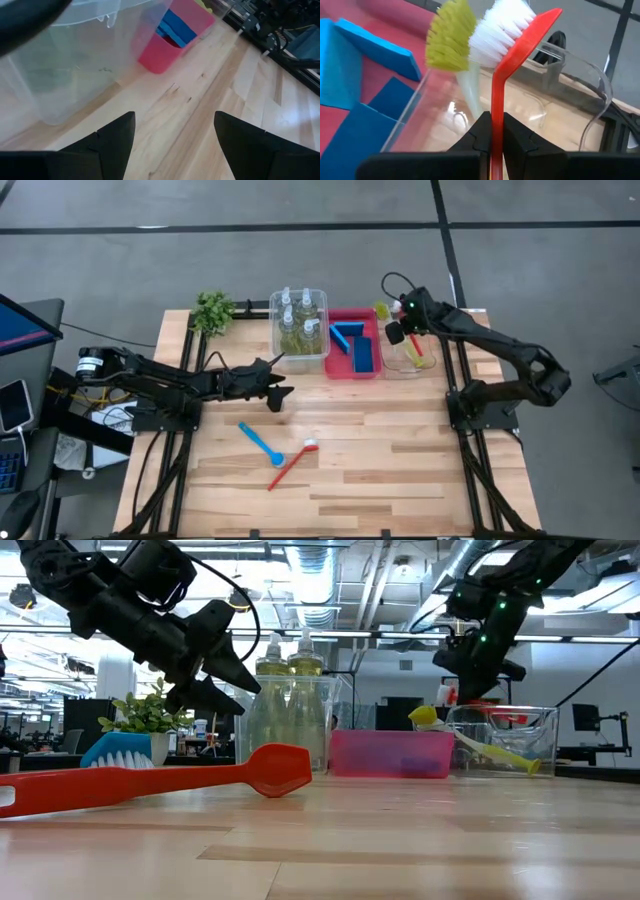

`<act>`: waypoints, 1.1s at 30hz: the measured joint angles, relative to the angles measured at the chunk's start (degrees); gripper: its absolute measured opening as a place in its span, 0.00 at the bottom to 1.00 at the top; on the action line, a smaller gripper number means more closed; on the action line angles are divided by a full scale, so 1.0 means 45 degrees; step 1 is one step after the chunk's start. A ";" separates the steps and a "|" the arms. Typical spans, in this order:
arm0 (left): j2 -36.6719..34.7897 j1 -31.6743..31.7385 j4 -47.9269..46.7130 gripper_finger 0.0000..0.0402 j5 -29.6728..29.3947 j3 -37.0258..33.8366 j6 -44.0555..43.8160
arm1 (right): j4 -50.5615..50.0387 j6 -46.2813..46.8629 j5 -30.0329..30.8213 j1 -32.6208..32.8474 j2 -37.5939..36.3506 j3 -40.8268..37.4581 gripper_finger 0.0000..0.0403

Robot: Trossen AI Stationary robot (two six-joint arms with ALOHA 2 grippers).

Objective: Pick & Place Kitchen Sink Supplies
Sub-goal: Put the red dish brush into the transparent bin

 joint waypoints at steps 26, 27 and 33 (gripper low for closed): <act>0.0000 0.0005 0.0000 0.68 -0.0189 0.0005 0.0005 | 0.0029 -0.0088 0.1771 0.0000 0.1139 0.0000 0.22; 0.0000 0.0005 0.0000 0.68 -0.0189 0.0005 0.0005 | 0.0029 -0.0060 0.1768 0.0000 0.1139 0.0000 0.24; 0.0000 0.0005 0.0000 0.68 -0.0189 0.0010 0.0005 | 0.0033 -0.0005 0.1920 0.0219 0.0816 0.0000 0.28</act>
